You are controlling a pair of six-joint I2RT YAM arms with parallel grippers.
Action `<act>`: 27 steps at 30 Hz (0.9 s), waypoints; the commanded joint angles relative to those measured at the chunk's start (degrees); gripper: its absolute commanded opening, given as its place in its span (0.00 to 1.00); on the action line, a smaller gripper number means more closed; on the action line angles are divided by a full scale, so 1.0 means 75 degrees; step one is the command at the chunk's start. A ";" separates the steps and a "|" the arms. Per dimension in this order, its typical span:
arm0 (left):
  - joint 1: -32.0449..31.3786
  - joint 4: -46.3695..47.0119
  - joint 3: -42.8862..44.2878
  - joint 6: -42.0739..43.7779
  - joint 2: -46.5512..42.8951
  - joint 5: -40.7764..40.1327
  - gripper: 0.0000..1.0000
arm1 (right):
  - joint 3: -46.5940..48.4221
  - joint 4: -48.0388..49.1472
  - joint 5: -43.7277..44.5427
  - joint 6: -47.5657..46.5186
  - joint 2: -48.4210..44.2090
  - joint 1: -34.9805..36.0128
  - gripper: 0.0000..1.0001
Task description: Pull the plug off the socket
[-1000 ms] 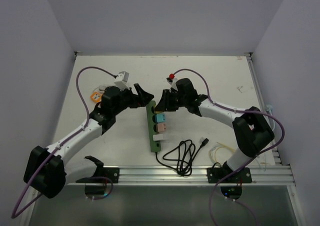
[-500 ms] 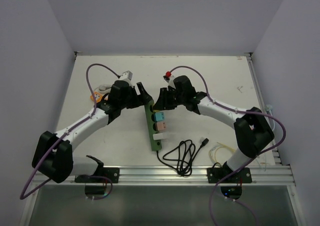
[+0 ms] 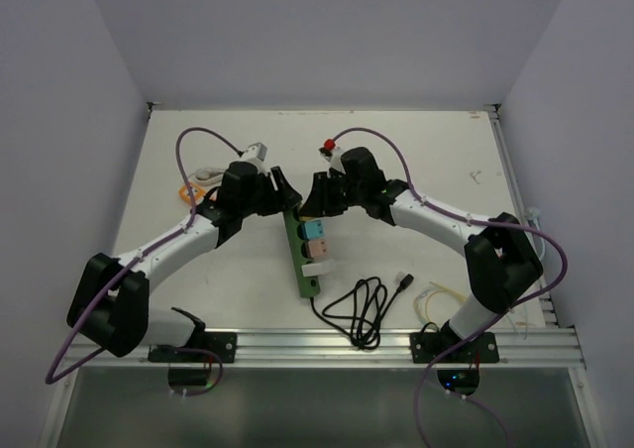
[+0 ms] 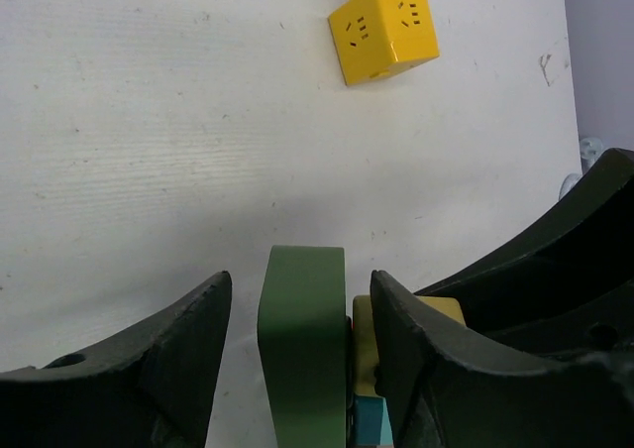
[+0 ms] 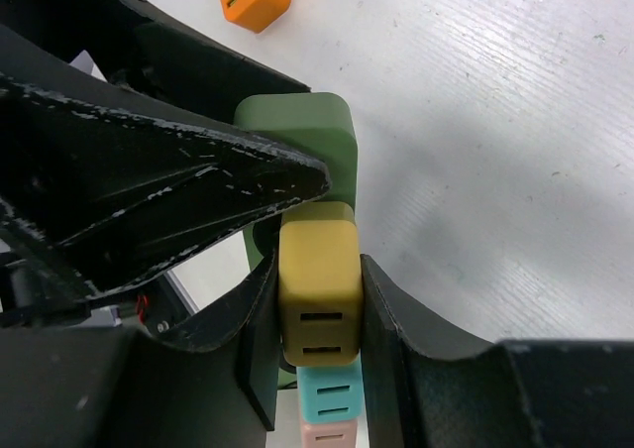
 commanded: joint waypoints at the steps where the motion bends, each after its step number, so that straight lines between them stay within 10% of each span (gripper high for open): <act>1: 0.0003 0.0774 -0.0203 0.0250 -0.0046 -0.0050 0.60 | 0.0557 0.0537 -0.0377 0.0069 -0.0494 0.0043 0.00; 7: 0.0003 0.1091 -0.0519 0.0426 -0.0128 -0.0003 0.40 | 0.0639 0.0525 -0.0459 0.0152 -0.0541 0.0078 0.00; 11: 0.0003 0.1150 -0.0660 0.0718 -0.0304 -0.0108 0.00 | 0.0697 0.0396 -0.0459 0.0117 -0.0588 0.0078 0.00; 27: 0.0776 0.0154 -0.0918 0.1938 -0.1300 -0.1303 0.00 | 0.0522 -0.0178 -0.0366 -0.0164 -0.1115 0.0008 0.00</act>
